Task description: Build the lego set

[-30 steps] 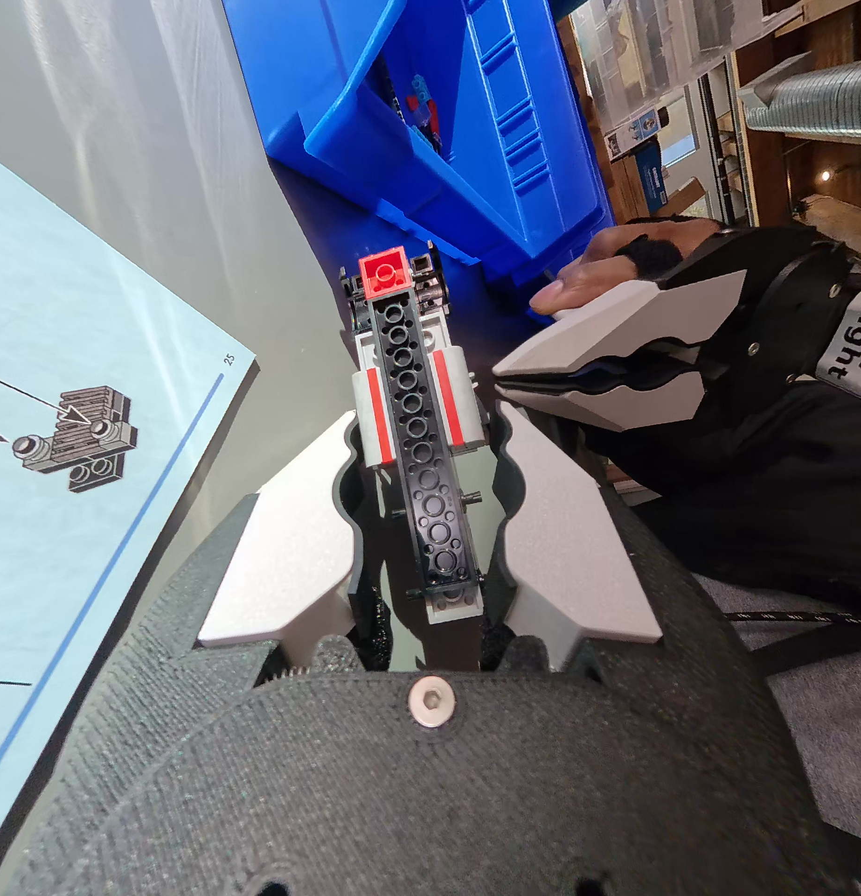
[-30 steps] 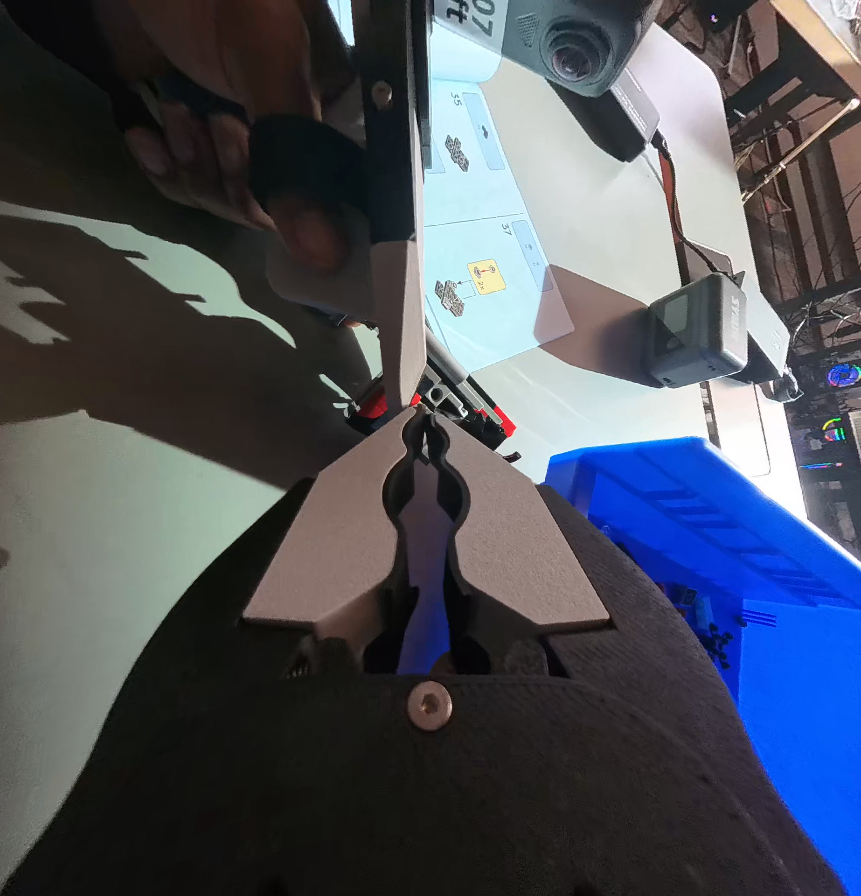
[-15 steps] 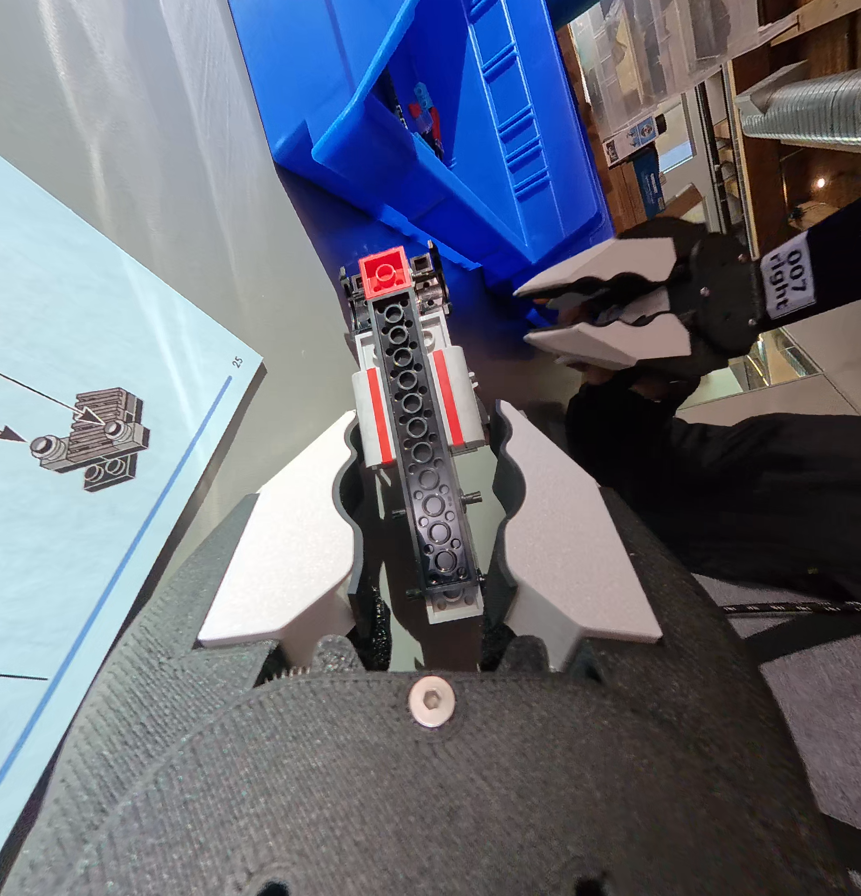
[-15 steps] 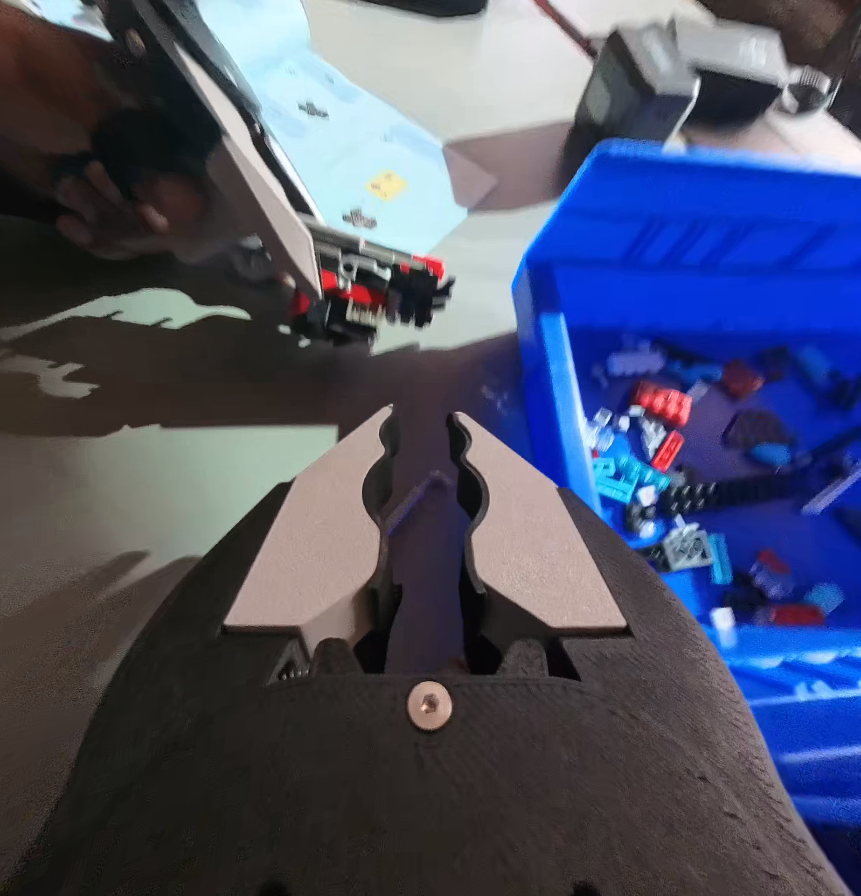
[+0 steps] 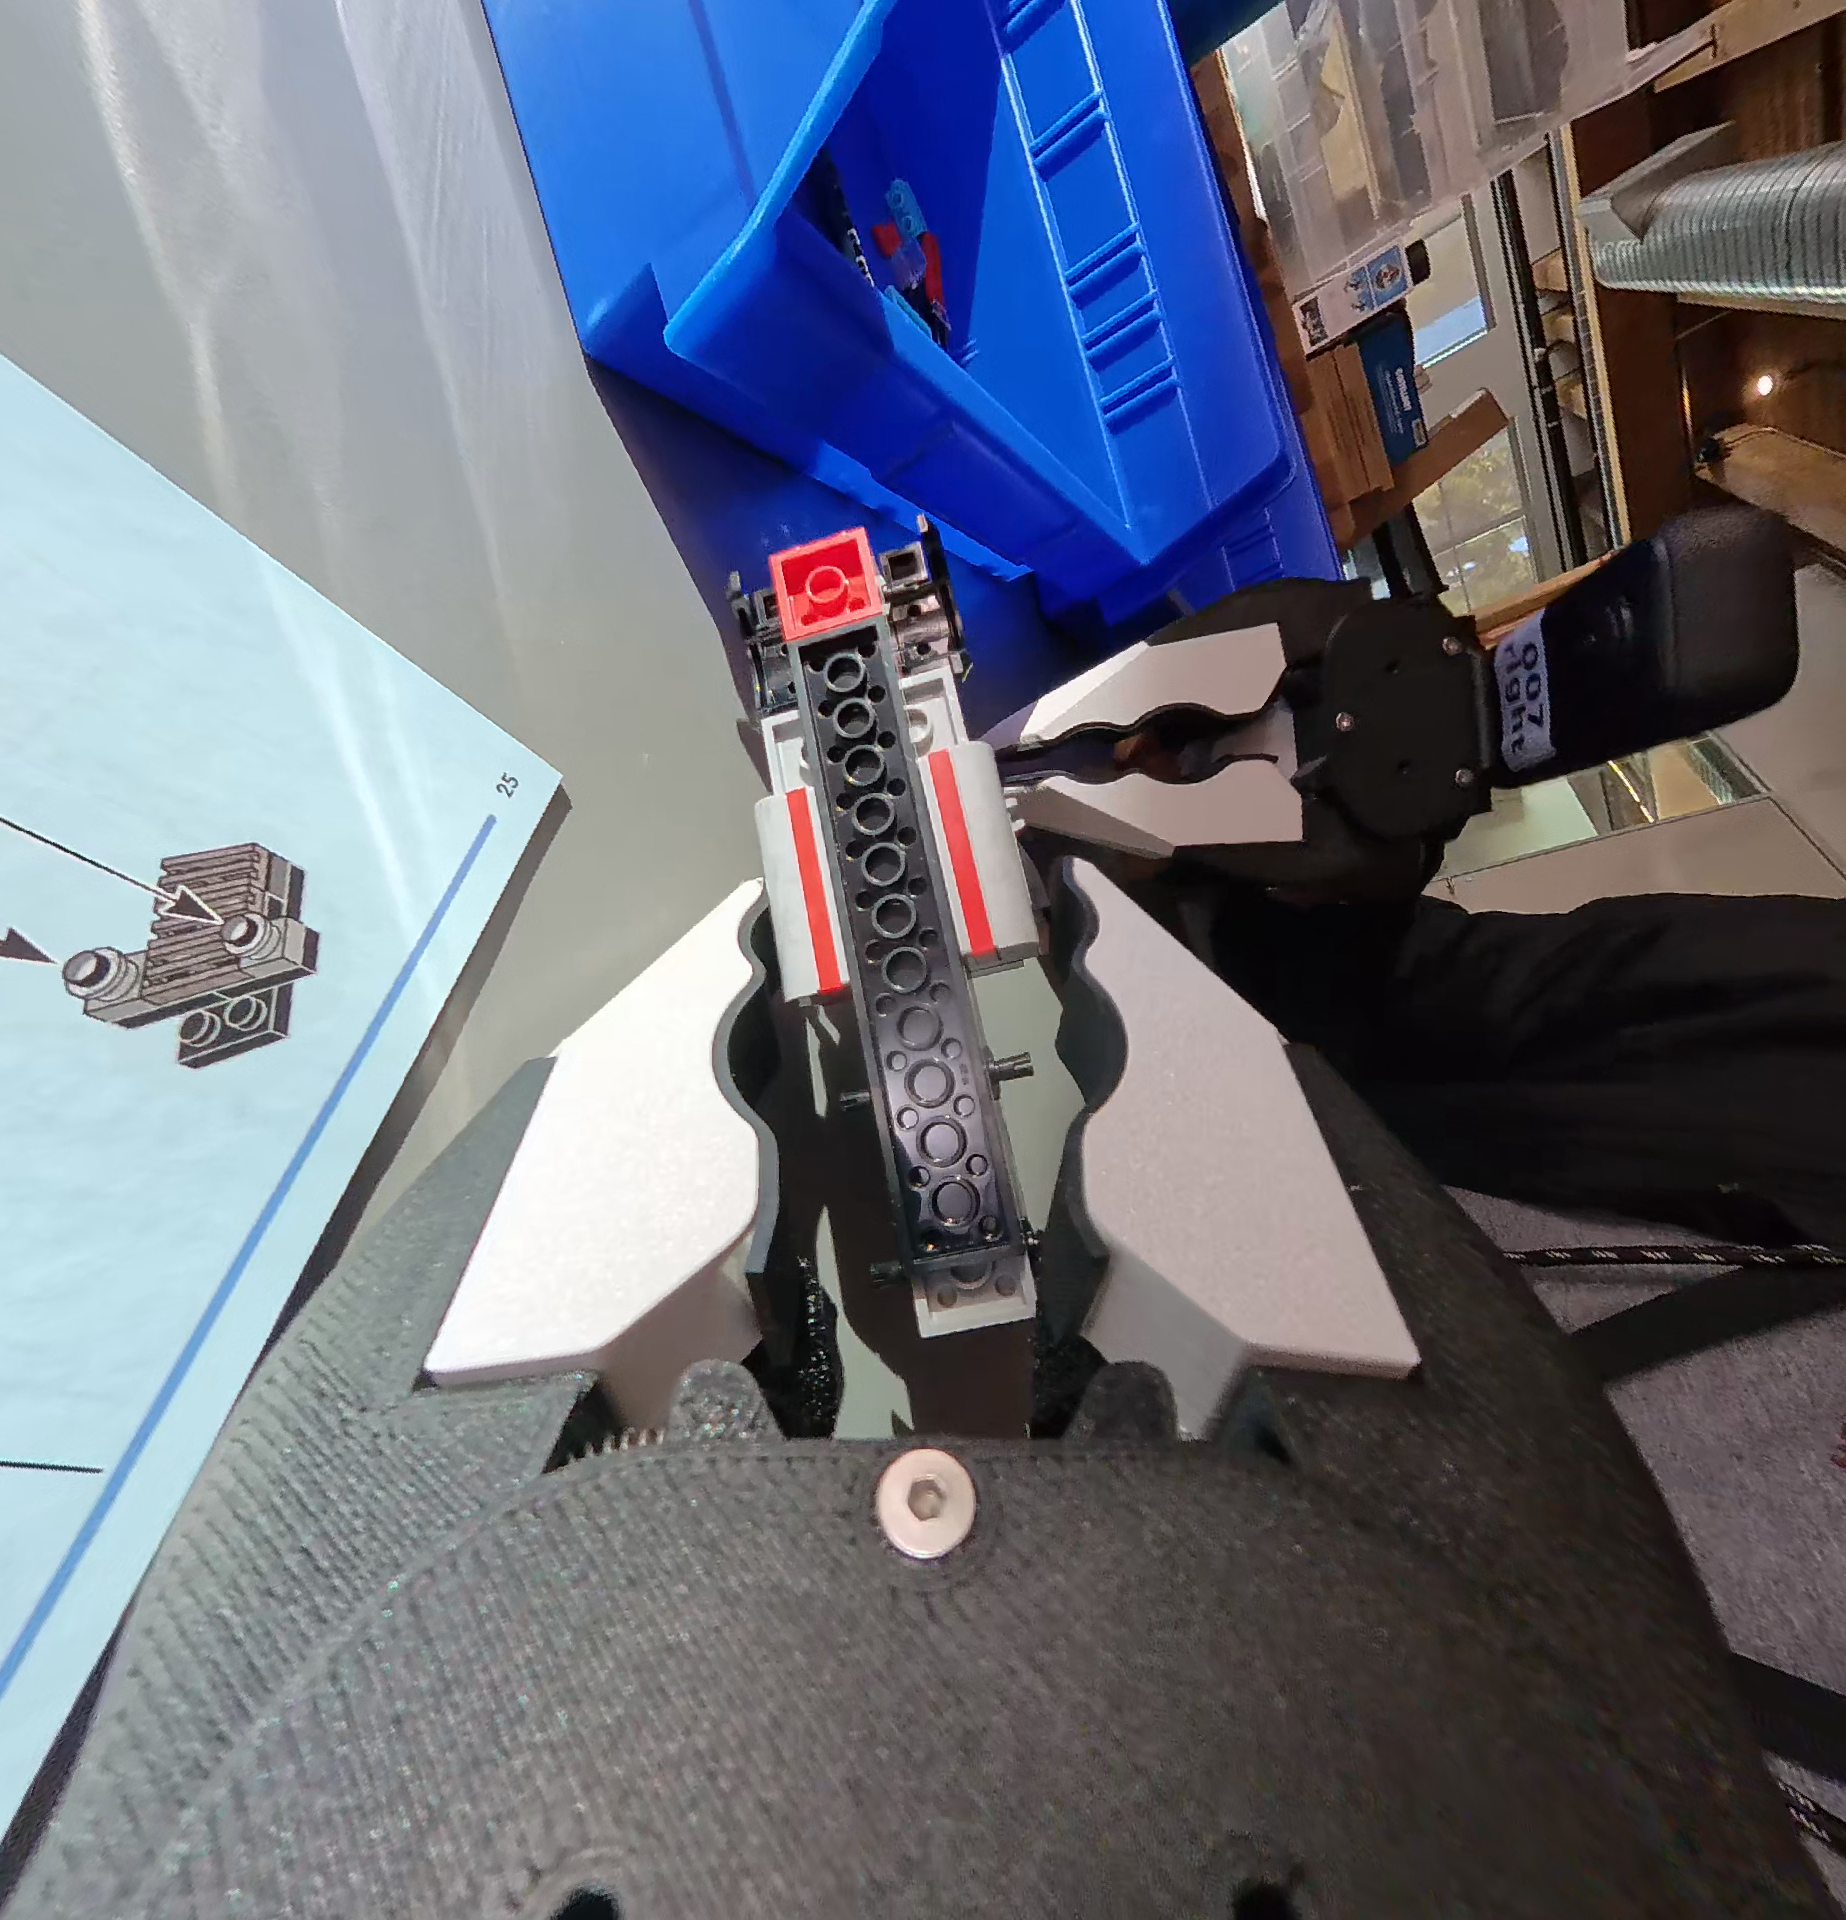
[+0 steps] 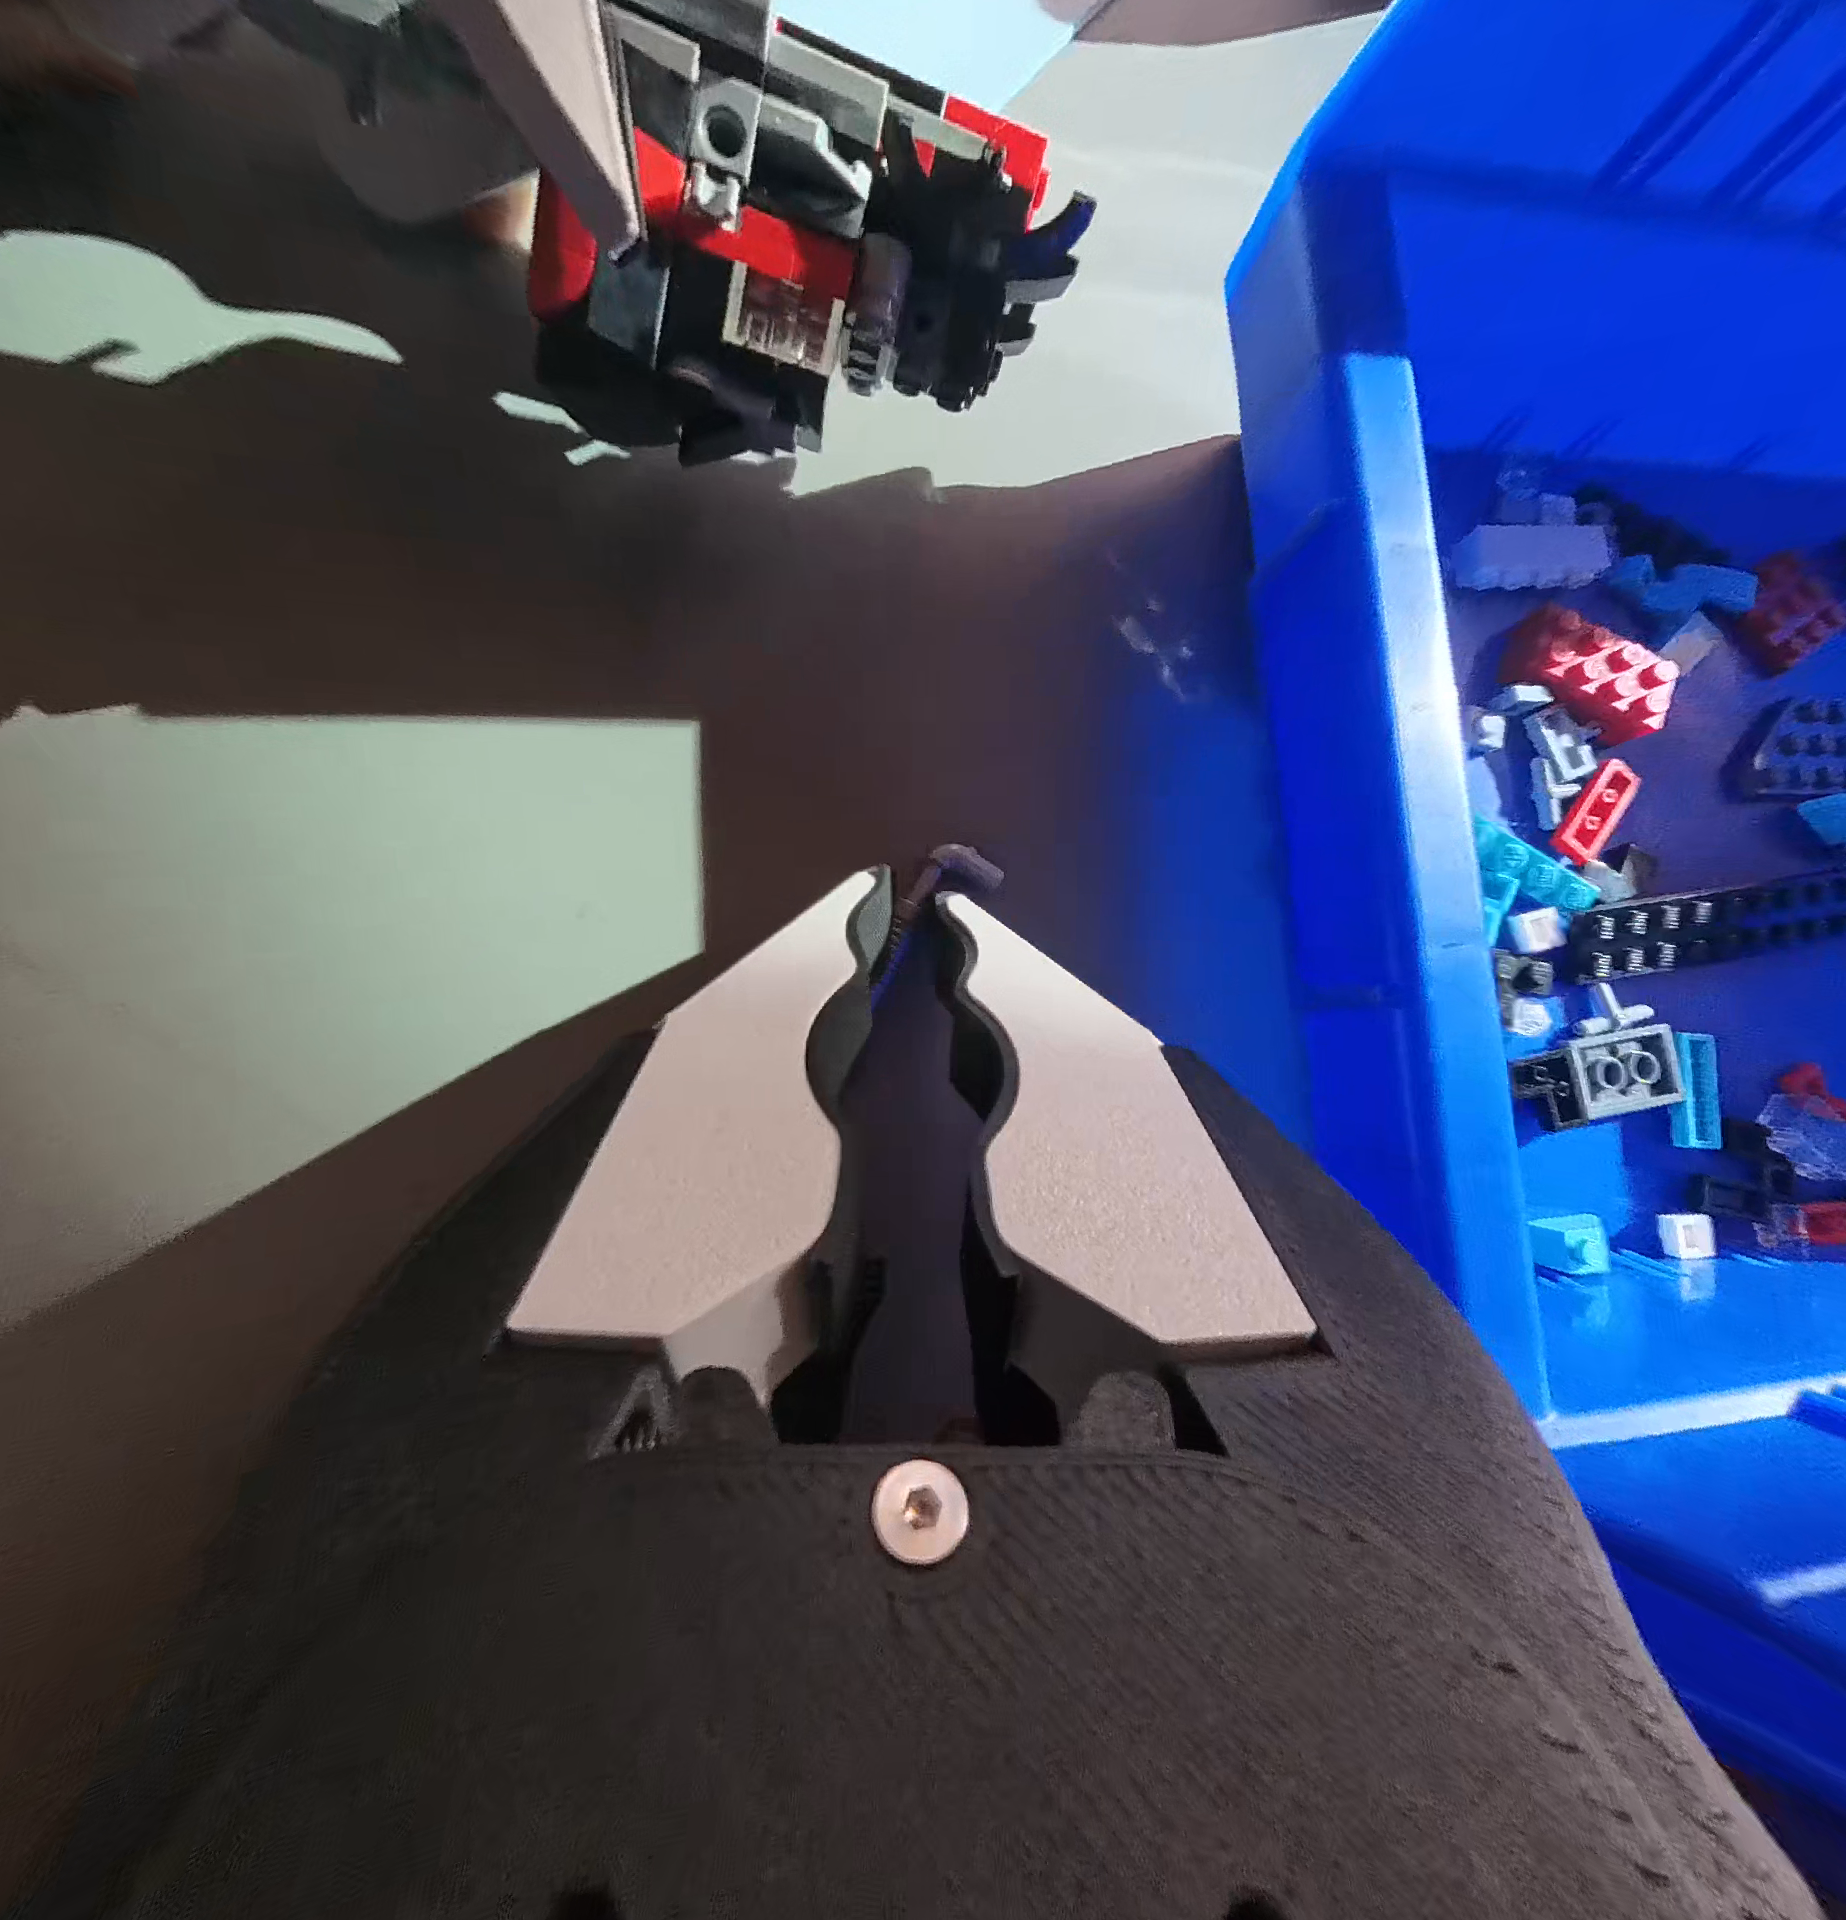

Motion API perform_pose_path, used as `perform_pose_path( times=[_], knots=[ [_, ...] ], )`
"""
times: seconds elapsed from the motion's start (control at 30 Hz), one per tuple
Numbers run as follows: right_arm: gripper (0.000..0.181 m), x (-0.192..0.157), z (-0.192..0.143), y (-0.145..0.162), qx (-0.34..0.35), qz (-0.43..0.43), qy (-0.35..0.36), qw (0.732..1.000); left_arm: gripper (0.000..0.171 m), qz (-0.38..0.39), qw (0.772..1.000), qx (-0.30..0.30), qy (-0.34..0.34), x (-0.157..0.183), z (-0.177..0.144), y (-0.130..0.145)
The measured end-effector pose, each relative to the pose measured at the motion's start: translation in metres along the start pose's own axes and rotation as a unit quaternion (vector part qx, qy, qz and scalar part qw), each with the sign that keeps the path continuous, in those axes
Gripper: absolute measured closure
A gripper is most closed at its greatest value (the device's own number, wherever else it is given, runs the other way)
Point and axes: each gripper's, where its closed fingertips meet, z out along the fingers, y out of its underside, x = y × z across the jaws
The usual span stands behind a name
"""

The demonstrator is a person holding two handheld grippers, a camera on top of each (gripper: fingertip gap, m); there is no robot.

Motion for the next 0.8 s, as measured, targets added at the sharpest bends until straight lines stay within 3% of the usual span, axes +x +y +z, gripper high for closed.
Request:
perform_pose_path(
  times=[0.1,0.17,0.27,0.33,0.57,0.8],
  knots=[
    [0.175,-0.007,-0.002,-0.009,0.027,0.025,-0.052,0.998,0.119,0.001,1.000,-0.001,0.004,0.002,0.000,0.001],
    [0.175,-0.016,-0.013,-0.034,0.086,0.045,-0.104,0.990,0.119,0.000,1.000,-0.003,0.013,0.004,0.000,0.001],
    [0.176,-0.034,-0.041,-0.081,0.192,0.075,-0.202,0.957,0.119,0.004,0.999,-0.012,0.032,0.012,0.004,0.005],
    [0.176,-0.042,-0.052,-0.100,0.219,0.104,-0.260,0.935,0.119,0.009,0.999,-0.019,0.041,0.017,0.006,0.009],
    [0.176,-0.049,-0.039,-0.104,0.200,0.222,-0.360,0.884,0.119,0.019,0.997,-0.028,0.070,0.031,0.011,0.015],
    [0.176,-0.044,-0.033,-0.098,0.184,0.259,-0.372,0.872,0.119,0.023,0.996,-0.032,0.081,0.036,0.012,0.016]
  ],
)
